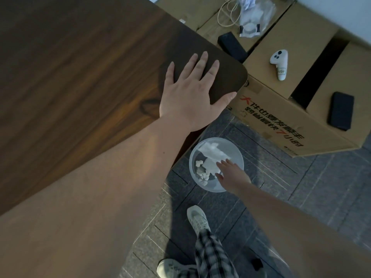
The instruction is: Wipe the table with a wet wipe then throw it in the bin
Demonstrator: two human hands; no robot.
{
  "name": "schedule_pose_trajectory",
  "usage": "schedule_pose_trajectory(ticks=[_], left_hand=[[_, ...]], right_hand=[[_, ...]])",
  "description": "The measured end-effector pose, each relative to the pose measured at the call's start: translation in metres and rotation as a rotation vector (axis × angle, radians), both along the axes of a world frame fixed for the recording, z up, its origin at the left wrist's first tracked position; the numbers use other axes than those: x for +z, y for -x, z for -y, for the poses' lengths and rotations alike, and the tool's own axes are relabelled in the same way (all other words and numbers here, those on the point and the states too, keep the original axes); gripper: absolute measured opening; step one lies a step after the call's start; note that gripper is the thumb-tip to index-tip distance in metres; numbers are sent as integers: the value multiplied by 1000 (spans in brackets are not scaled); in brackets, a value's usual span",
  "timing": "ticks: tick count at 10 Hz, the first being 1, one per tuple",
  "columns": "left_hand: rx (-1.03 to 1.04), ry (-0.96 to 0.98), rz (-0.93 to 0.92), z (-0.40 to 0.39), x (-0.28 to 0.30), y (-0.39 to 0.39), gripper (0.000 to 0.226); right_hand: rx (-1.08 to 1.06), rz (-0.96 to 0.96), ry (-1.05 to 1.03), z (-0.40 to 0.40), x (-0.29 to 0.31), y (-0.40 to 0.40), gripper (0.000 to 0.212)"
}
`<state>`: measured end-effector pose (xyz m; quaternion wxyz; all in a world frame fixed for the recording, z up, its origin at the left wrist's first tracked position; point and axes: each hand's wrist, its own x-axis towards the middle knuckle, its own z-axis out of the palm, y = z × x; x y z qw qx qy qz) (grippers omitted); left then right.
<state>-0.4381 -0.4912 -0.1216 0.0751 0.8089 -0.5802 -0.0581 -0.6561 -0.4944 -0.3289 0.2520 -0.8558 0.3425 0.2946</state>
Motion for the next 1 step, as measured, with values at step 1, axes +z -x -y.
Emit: schedule_pose_trajectory(ticks=[1], left_hand=[[4, -29, -18, -3, 1, 0, 77]], right_hand=[[-17, 39, -76, 10, 26, -4, 49]])
